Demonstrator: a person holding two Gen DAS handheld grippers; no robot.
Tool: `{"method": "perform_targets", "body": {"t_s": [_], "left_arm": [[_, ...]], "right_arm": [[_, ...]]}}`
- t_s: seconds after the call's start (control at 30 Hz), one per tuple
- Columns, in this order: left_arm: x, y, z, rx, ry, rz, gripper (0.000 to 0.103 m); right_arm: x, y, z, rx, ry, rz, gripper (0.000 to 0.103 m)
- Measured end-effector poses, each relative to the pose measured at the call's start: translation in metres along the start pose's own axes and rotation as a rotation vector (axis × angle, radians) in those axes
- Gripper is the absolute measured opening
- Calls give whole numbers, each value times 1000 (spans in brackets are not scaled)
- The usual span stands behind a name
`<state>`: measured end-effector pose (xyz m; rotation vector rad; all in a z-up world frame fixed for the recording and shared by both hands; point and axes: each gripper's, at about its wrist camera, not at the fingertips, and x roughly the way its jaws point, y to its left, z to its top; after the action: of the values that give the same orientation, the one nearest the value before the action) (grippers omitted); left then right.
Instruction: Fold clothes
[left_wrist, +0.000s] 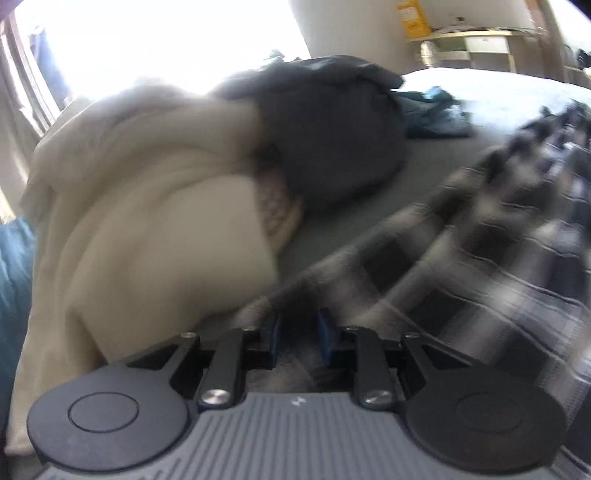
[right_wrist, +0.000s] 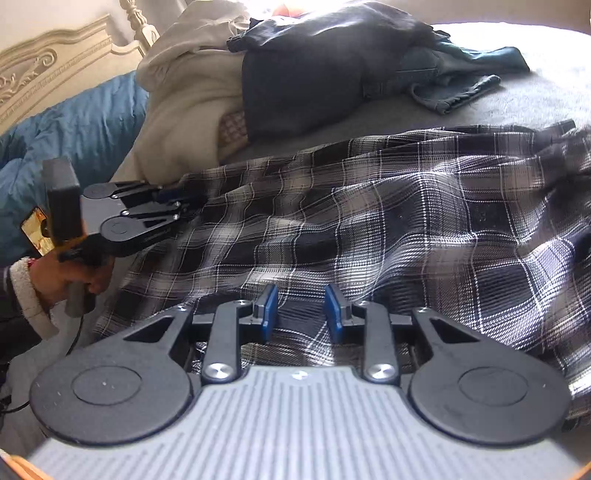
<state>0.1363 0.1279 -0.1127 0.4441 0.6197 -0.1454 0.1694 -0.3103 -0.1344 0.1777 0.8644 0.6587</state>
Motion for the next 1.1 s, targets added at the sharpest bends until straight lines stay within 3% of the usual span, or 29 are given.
{"method": "perform_targets", "body": {"t_s": [0.07, 0.2, 0.37, 0.47, 0.57, 0.73, 0.87, 0.93, 1.1], "left_arm": [[-3, 5, 3, -28, -7, -9, 23], [-4, -2, 9, 11, -24, 0, 24], [-2, -13, 6, 53, -26, 9, 24], [3, -14, 7, 29, -15, 26, 24], [9, -13, 11, -6, -6, 33, 28], [17, -6, 14, -69, 1, 33, 32], [13, -4, 17, -85, -10, 32, 33], [3, -2, 16, -79, -28, 30, 35], [-42, 4, 12, -115, -89, -27, 48]], "right_arm": [[1, -4, -1, 13, 1, 14, 27], [-2, -6, 0, 15, 9, 33, 27], [-17, 5, 18, -58, -92, -11, 27], [-3, 9, 24, -129, -51, -117, 27], [15, 7, 10, -186, 107, -198, 26], [-2, 5, 2, -161, 153, -191, 26], [-8, 15, 10, -194, 137, -194, 26], [-12, 20, 17, -203, 84, -169, 26], [0, 30, 15, -217, 87, -120, 26]]}}
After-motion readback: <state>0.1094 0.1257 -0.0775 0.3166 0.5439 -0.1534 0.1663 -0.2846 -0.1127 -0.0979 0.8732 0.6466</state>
